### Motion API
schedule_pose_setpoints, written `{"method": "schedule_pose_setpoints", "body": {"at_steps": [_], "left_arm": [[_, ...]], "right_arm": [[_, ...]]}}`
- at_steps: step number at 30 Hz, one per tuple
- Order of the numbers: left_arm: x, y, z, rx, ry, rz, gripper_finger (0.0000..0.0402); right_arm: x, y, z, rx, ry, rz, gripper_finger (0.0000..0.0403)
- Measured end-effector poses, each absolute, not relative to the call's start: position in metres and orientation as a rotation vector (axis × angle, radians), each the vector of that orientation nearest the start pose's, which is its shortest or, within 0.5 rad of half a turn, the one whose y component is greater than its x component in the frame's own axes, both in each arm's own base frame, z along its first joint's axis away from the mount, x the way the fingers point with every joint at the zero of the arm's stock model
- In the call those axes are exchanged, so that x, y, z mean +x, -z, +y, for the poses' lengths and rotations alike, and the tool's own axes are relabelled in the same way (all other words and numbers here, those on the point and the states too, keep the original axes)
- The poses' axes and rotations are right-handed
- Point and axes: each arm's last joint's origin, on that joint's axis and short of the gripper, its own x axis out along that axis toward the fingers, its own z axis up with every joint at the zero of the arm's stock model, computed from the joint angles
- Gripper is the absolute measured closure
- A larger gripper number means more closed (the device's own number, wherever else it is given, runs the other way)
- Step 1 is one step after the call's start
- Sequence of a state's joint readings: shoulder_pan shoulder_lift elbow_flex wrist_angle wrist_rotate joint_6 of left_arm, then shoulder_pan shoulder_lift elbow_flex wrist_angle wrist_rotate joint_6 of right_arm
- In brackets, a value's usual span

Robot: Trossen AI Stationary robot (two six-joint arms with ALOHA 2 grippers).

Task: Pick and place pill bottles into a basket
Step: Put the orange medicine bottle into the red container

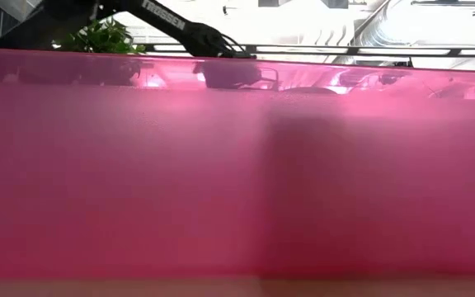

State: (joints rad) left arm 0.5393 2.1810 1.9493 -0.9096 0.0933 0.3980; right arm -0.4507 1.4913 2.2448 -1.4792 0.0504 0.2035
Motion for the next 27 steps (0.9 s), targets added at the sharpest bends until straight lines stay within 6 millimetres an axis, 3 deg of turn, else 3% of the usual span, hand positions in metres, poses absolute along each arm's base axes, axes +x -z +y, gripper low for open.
{"method": "schedule_pose_setpoints", "body": {"at_steps": [7, 21, 27], "left_arm": [[0.413, -0.227, 0.242, 0.012, -0.191, 1.146, 0.0043], [0.416, -0.224, 0.246, 0.021, -0.217, 1.127, 0.0043], [0.419, -0.21, 0.247, 0.006, -0.203, 1.149, 0.0043]], "right_arm": [[0.187, -0.514, -0.092, 0.343, 0.549, 0.668, 0.0091], [0.187, -0.514, -0.092, 0.349, 0.55, 0.667, 0.0091], [0.187, -0.514, -0.092, 0.36, 0.555, 0.664, 0.0091]]}}
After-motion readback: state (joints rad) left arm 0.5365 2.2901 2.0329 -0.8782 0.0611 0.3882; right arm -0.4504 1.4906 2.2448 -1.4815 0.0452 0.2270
